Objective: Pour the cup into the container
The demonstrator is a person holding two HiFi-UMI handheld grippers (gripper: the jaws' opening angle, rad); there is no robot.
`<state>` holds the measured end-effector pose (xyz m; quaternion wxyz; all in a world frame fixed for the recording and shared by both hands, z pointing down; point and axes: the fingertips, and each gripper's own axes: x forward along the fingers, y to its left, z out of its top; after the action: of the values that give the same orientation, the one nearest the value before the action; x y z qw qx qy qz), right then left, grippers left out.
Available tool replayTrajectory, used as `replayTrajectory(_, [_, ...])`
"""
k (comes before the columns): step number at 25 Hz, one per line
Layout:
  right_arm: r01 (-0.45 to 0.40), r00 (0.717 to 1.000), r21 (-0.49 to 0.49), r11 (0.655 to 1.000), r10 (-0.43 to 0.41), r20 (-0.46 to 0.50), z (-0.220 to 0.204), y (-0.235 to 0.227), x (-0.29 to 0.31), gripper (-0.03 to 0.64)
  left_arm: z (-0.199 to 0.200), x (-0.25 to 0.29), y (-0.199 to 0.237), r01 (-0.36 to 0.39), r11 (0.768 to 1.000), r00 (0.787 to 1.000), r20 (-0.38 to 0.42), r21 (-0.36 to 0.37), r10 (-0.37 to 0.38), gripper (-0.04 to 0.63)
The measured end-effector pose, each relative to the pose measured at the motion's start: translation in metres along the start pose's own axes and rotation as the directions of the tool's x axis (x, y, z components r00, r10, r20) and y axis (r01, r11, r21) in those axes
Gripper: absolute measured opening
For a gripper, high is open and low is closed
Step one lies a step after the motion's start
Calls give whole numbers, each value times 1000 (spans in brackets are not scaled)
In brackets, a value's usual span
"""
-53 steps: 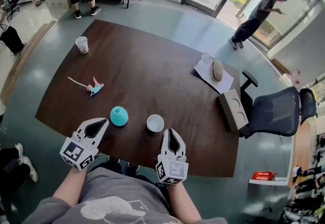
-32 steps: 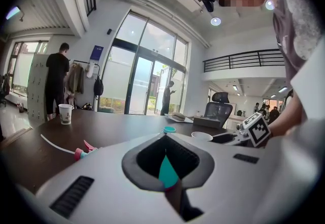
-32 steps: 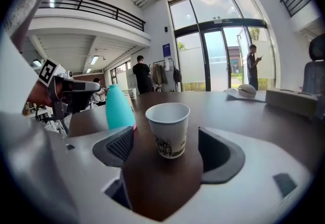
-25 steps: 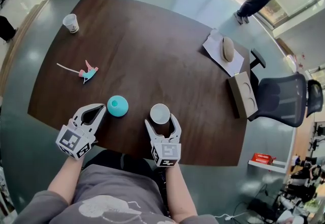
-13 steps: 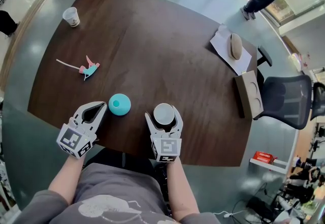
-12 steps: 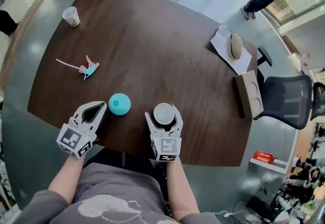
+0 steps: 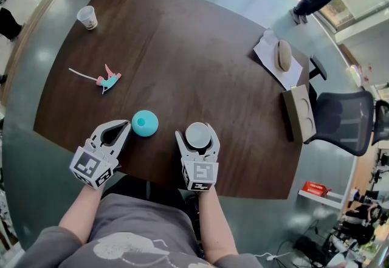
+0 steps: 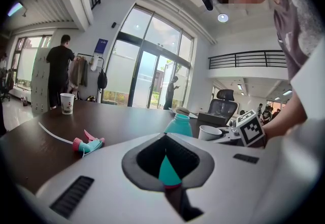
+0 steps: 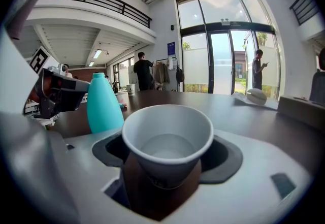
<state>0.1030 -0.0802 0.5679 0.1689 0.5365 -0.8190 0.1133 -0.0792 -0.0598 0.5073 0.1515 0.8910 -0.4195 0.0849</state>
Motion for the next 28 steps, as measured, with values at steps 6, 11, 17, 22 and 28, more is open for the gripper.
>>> replayTrajectory(6, [20,1000,18,1000,-20,15,1,-4,-2,321,2,-2,-1,3,1000,1000,3,0,-3,8])
replayTrajectory(11, [20,999,12,1000,-21,29,3,-4,-4,312,2,-5,-1,2,1000,1000,0,3,-2,8])
replayTrajectory(17, [15,999,-30,999,-13,49,10,1,-10,302,7,-8,-3,13,1000,1000,17,5,-13,8])
replayTrajectory(22, [17,997,-12,1000,-16,78,25,1,-21,302,22,-13,-7,29,1000,999,38,4,-29,8])
replayTrajectory(28, [27,995,1,1000,-27,95,38,-1,-35,302,33,-17,-26,109,994,993,38,-18,-108,8])
